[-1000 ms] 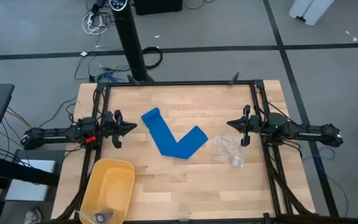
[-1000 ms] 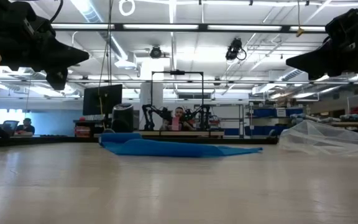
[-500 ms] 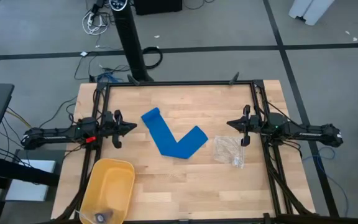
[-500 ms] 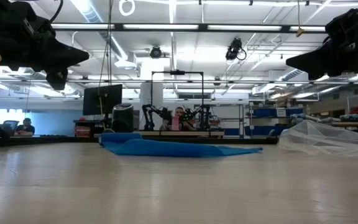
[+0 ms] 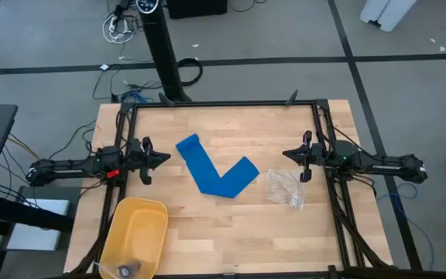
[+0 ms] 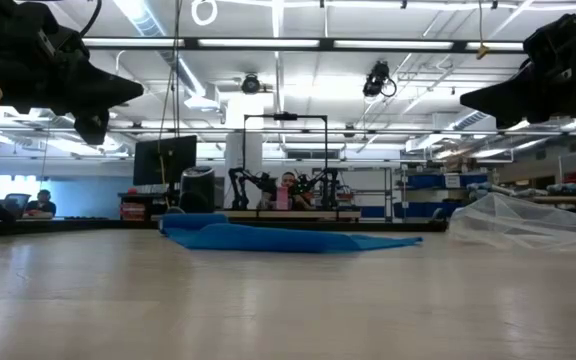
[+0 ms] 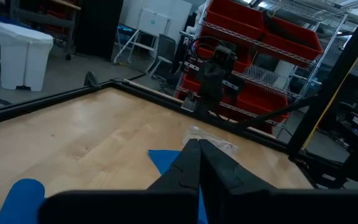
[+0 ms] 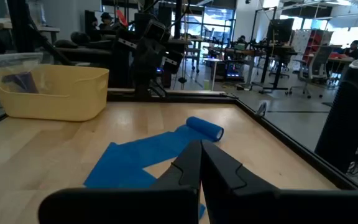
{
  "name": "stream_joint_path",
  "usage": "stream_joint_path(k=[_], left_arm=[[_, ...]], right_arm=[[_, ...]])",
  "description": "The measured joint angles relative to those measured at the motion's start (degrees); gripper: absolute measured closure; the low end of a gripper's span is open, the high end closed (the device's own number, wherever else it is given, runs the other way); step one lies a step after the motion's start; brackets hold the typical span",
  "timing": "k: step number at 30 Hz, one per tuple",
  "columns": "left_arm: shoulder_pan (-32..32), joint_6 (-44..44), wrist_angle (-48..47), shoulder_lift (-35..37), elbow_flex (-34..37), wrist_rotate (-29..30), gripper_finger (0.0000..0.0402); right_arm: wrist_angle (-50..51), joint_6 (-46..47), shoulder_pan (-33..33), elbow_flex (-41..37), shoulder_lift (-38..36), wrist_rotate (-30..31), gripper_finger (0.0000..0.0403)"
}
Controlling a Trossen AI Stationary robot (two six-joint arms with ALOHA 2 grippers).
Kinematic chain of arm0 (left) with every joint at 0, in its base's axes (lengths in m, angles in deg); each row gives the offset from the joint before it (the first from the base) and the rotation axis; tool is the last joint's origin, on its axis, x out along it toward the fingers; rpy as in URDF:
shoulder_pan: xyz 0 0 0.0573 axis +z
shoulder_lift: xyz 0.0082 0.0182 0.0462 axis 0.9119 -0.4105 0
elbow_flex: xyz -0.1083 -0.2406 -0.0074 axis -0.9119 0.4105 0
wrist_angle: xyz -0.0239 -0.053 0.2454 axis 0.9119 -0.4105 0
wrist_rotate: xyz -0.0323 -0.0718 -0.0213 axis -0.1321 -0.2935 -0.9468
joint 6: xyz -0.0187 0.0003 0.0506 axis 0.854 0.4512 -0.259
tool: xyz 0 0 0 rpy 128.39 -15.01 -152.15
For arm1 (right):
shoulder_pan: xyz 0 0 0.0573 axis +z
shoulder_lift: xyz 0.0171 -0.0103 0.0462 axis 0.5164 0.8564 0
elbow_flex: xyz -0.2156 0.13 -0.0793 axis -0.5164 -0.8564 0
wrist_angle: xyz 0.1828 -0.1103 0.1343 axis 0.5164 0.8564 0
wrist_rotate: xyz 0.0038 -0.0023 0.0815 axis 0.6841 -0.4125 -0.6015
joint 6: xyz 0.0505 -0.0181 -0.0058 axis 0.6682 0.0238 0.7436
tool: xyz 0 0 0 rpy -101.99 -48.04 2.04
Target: Roll bandage
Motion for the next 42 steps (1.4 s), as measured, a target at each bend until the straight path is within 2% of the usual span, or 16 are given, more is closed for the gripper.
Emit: stream_joint_path(k=[5,9,19,25,27,31,34,38,42], left_arm=[[0.0,0.0,0.1,0.0,0.0,0.2,0.0393],[0.0,-2.8,3.9,0.0,0.0,4.4,0.0393],[0.0,-4.6,7.3,0.0,0.0,4.4,0.0393],[0.1,-5.4,8.6,-1.0,0.0,-4.9,0.0393],[0.0,-6.3,11.8,-2.6,0.0,-5.9,0.039],[0.0,-6.3,20.1,-7.7,-0.3,-7.4,0.0354],[-0.2,-5.9,20.7,-13.8,-2.3,-8.6,0.0317],[-1.3,-5.9,20.6,-25.3,-6.0,-6.7,0.0284],[-2.0,-6.1,20.6,-38.1,-11.2,-4.5,0.0278]], right_arm=[[0.0,0.0,0.0,0.0,0.0,0.0,0.0396],[0.0,0.0,0.0,0.0,0.0,0.0,0.0395],[0.0,0.0,0.0,0.0,0.0,0.0,0.0395],[0.0,0.0,0.0,0.0,0.0,0.0,0.0396],[0.0,0.0,0.0,0.0,0.0,0.0,0.0396],[0.0,0.0,0.0,0.0,0.0,0.0,0.0395],[0.0,0.0,0.0,0.0,0.0,0.0,0.0394],[0.0,0.0,0.0,0.0,0.0,0.0,0.0395],[0.0,0.0,0.0,0.0,0.0,0.0,0.0394]])
